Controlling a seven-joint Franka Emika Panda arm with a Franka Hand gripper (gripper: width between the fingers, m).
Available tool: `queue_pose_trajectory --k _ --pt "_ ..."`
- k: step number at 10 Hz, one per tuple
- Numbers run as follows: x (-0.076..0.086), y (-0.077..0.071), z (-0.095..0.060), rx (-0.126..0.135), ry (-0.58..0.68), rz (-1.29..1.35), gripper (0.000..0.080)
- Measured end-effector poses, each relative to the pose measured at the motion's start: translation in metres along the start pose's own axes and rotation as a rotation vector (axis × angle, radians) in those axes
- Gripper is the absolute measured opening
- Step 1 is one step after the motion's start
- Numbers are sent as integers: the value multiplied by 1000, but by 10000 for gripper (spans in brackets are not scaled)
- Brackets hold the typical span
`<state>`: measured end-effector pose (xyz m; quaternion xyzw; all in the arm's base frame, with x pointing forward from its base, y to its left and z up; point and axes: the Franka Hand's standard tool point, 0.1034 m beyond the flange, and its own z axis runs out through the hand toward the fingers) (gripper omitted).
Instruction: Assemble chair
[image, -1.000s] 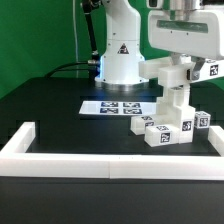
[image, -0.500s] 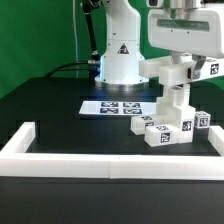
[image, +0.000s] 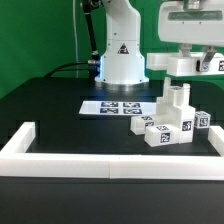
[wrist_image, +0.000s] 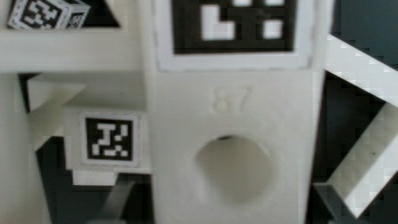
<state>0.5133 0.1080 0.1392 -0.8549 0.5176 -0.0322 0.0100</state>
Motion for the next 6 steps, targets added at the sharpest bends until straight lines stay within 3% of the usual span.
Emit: queue_pose_trajectory --k 3,6 --pt "9 3 0 4 -11 -21 290" --pt "6 3 2 0 -12 -31 290"
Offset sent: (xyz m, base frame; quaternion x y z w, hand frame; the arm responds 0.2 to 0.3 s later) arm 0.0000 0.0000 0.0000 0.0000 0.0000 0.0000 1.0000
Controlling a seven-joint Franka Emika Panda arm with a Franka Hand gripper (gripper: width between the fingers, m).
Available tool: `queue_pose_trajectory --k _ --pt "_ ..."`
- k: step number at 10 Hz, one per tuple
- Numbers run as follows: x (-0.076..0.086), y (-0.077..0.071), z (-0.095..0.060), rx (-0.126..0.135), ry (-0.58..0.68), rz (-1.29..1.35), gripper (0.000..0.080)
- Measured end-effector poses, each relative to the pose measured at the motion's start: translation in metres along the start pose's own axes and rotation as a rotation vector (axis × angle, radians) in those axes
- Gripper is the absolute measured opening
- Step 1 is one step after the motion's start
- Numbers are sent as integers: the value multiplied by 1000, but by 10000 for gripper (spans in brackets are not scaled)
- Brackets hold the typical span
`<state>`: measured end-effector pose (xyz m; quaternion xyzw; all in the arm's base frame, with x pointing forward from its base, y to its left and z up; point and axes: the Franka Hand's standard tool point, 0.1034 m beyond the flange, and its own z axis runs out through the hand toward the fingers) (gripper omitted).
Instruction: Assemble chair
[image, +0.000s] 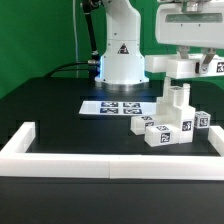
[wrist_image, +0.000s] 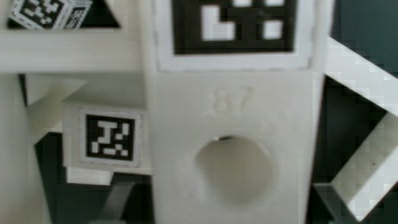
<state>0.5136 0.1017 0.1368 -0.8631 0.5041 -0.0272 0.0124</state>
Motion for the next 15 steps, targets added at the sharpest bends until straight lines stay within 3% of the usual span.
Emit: queue_pose_trajectory --k 1,3,5,15 --pt "2 1 0 -1 -3 0 290" --pt "25 9 -1 -3 1 63 290" --pt "30 16 4 -2 8 64 290" --pt "24 19 12 15 -63 212 290"
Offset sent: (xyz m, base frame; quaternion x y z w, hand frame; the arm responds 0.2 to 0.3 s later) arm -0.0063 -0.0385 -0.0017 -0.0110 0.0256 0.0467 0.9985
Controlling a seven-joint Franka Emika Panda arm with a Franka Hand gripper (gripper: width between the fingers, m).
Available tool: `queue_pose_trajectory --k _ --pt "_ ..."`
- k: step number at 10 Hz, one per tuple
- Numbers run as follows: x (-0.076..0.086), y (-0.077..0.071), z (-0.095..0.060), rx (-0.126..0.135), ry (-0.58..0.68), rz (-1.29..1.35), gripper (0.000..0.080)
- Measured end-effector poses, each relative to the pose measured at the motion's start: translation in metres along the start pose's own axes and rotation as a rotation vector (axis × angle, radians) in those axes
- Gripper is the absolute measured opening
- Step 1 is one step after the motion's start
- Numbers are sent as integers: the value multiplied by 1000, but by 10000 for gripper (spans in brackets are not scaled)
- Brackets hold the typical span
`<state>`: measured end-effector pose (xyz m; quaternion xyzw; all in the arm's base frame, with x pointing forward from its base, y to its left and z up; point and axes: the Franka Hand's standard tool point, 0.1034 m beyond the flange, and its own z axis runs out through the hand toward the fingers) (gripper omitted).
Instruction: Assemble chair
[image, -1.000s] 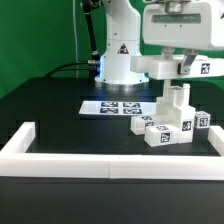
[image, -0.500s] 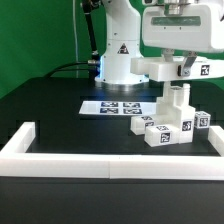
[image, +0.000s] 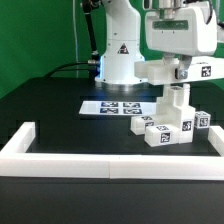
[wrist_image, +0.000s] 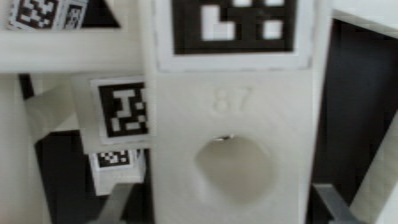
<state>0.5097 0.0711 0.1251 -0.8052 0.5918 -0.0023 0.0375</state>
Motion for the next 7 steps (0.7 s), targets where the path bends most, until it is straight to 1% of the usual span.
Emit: queue_pose_trajectory --k 1,2,3,4,5,7 --pt "0 0 1 -2 0 -3 290" --pt "-1 2 4 -13 0 -8 290" --pt "-4 3 5 -33 -4 -19 290" --pt "-8 1 5 -49 -8 -43 290" --pt "-9 -1 6 -58 -12 -67 290" --pt "-9 -2 6 -56 -11 -68 290"
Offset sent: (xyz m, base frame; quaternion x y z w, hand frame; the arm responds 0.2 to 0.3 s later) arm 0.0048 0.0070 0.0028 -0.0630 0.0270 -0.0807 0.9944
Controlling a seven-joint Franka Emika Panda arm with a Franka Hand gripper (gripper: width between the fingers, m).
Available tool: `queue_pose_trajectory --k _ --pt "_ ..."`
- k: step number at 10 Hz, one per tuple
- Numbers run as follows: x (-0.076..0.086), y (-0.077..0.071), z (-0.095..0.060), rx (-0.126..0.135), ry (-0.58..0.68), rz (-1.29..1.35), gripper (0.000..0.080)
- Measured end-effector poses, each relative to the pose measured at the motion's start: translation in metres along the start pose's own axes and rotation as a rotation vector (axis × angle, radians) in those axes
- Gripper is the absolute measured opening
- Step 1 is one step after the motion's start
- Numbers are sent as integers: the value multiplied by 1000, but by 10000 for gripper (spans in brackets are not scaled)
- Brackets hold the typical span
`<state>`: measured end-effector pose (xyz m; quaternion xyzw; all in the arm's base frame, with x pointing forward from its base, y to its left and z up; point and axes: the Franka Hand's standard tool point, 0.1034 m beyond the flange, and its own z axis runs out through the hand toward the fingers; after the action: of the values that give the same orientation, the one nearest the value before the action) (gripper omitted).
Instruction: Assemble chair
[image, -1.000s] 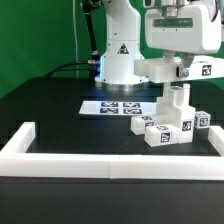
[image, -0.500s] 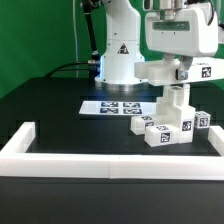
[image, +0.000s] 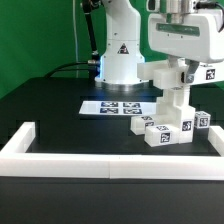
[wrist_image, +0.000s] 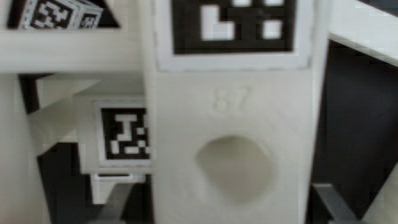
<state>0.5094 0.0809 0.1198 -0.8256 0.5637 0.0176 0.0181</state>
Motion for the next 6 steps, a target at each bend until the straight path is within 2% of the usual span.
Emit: queue_pose_trajectory --k 6 --pt "1 1 0 1 -2 11 290"
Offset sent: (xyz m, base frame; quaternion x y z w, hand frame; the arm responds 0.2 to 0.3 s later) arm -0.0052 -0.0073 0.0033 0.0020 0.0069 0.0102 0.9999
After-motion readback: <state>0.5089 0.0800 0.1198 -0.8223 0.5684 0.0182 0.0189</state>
